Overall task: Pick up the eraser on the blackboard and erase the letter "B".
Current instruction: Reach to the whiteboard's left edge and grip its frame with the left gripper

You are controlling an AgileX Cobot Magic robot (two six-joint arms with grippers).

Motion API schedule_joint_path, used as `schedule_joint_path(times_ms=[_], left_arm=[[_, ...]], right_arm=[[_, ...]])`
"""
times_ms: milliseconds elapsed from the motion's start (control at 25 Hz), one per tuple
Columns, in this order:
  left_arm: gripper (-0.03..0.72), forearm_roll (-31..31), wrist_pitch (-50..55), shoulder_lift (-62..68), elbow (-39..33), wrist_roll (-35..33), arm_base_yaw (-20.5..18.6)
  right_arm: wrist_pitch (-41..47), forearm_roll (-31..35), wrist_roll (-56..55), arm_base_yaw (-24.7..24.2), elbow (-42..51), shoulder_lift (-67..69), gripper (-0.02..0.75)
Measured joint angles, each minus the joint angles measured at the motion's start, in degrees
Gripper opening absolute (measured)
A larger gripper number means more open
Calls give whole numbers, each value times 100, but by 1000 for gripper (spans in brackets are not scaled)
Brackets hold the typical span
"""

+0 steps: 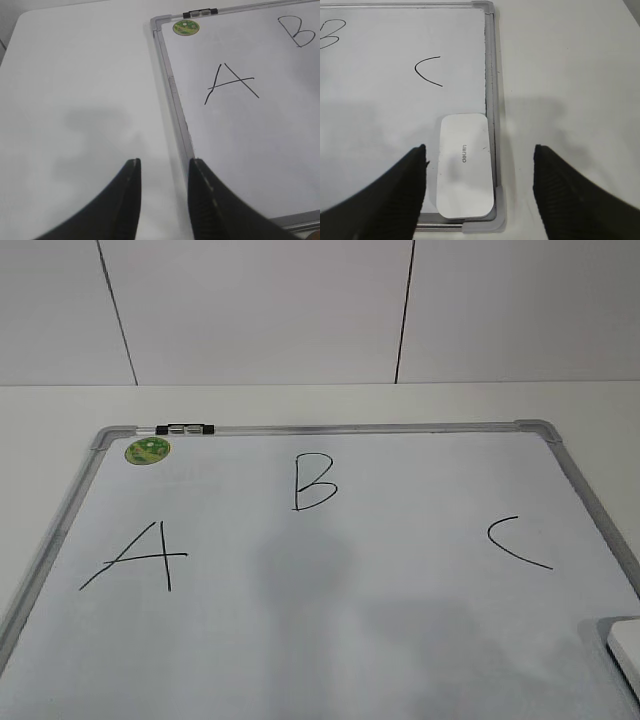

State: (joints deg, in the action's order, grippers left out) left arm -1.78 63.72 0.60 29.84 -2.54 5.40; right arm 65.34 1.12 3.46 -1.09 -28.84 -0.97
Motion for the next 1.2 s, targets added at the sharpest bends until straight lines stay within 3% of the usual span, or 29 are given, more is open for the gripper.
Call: schedule_joint_path(times_ms=[800, 1200], left_arm=[[241, 0, 0, 0, 0, 0, 0], [241, -24, 0, 0, 0, 0, 0]], right_arm=[[75, 34, 0, 0, -13, 0, 536], [619, 939, 0, 0, -146, 983, 535]])
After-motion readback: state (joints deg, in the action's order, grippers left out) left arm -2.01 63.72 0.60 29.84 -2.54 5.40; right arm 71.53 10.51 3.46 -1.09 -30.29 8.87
